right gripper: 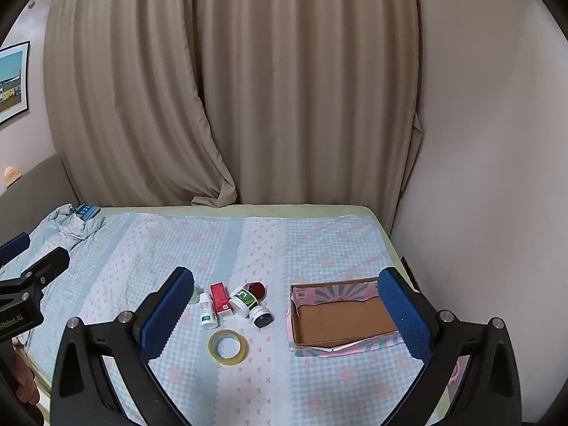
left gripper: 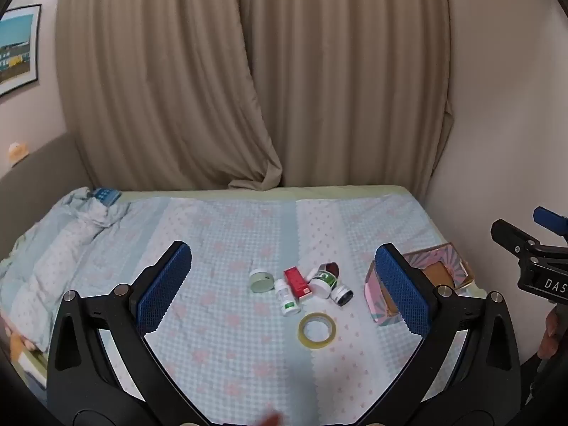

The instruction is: Organize rigid objects

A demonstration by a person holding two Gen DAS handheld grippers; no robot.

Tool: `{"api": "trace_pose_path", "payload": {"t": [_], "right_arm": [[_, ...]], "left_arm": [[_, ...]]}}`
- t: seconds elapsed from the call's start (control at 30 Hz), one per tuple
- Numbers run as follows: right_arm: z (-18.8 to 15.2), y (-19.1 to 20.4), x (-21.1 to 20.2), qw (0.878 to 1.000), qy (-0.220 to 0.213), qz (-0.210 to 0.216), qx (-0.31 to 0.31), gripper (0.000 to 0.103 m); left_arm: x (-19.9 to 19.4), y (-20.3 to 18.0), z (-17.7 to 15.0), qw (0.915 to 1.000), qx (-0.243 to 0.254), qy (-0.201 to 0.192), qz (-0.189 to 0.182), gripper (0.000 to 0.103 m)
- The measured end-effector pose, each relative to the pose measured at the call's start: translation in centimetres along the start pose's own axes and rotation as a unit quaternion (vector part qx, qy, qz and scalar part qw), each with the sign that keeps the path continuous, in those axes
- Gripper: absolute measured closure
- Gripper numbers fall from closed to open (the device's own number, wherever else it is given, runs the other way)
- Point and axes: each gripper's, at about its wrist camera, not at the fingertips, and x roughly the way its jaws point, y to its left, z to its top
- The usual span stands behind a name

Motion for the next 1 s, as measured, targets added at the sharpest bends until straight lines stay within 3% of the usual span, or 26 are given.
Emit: {"api": "trace_pose_path", "payload": {"t": [0.2,0.43,1.0], "right_arm": [[0.0,-0.2,-0.2,1.0,0.001,0.005,0.002,0.0],[0.0,0.2,0.4,1.0,0.004,0.006,0.0,0.0],[0.4,0.2,0.5,1.0,0.005,0.013,-0.006,0.0]], "left_arm": [[1.0,-0.5,0.4,0.9999,0.001,0.014,0.007,0.0],[0.8,-0.3,-0.4,0.9999,-0.015,-0.003,0.008,0.0],[0.3,0.1,0.3,0.9996,-0.028,0.001,0.009,0.0]]}}
